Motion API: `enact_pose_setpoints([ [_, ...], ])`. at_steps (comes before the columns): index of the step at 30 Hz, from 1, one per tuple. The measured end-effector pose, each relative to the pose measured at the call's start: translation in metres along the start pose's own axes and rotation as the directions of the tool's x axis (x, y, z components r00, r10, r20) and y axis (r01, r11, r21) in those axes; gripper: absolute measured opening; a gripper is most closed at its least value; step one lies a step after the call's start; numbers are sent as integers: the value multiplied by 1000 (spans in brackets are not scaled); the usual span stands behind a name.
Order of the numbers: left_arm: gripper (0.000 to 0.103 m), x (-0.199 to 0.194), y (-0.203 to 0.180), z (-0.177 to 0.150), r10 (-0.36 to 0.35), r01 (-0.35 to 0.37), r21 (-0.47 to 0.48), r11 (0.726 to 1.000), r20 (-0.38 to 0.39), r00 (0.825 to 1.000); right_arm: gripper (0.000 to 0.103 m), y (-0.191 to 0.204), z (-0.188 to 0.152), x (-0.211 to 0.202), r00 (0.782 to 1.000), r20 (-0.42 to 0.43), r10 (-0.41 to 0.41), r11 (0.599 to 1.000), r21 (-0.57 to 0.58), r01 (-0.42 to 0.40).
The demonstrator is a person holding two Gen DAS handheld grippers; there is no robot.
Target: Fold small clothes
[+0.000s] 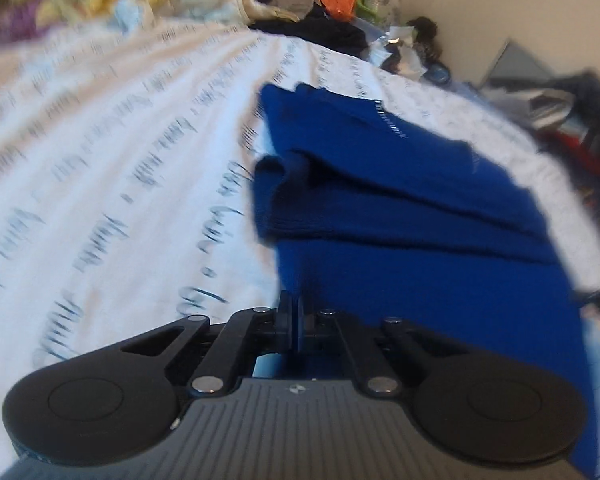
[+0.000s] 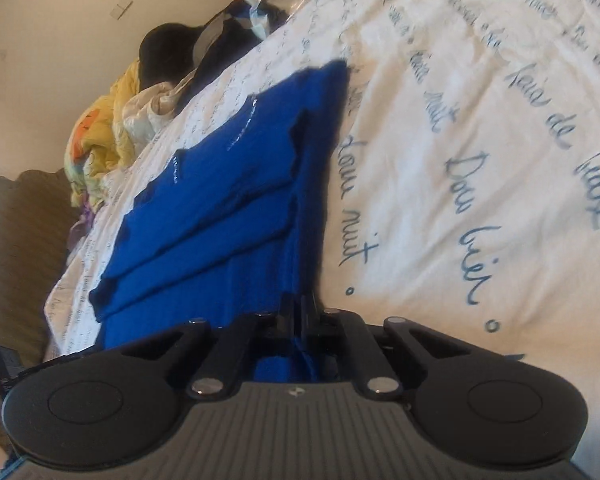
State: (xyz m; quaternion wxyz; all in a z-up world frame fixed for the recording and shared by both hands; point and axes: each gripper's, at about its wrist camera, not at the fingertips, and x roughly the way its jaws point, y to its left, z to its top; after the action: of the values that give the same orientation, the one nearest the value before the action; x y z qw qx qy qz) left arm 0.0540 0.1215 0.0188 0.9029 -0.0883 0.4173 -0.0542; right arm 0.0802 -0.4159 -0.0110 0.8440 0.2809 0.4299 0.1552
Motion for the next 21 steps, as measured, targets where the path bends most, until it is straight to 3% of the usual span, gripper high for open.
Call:
enact_pose_setpoints([
  [3,7,-2,4,-7,-13,13,26,1000,-15,1000,2,-14,-6,-9,999,10,-47,999,12,47],
  [6,23,-7,10,-11,-45,45,-45,998,-7,999,5,-18,-19,-15,1000,-6,-12,996,88,13],
  [7,52,-13,14,-13,-87,86,-87,992,-15,996,11,-16,-25,-17,1000,-29,9,995,103,-6],
  [8,95,-19,17,-17,-127,124,-131,984,-18,992,15,-13,-34,-20,998,-51,44,994,103,-39],
  [9,99,-28,19,-24,-157,152,-182,972,-10,988,27,-10,-44,-24,995,-69,72,993,99,-65],
  [12,98,-45,15,-52,-245,234,-235,943,-16,969,44,-6,-74,-36,984,-83,156,981,132,-144],
  [14,85,-52,7,-64,-232,226,-213,950,1,973,44,-1,-87,-34,975,-101,200,972,148,-185],
  [15,73,-54,1,-67,-200,197,-182,963,6,980,43,4,-90,-34,976,-94,198,973,136,-184],
  [16,18,-53,-3,-67,-158,155,-155,976,-6,987,29,8,-92,-33,980,-91,176,979,118,-165],
  [17,9,-48,-3,-65,-136,129,-152,980,-37,990,11,11,-92,-28,984,-115,136,988,93,-125],
  [18,9,-46,0,-64,-138,131,-158,979,-33,990,2,12,-92,-27,986,-120,120,991,70,-112],
  [21,10,-52,3,-65,-10,10,-14,1000,11,1000,2,-2,-90,-43,996,-59,64,996,60,-61],
])
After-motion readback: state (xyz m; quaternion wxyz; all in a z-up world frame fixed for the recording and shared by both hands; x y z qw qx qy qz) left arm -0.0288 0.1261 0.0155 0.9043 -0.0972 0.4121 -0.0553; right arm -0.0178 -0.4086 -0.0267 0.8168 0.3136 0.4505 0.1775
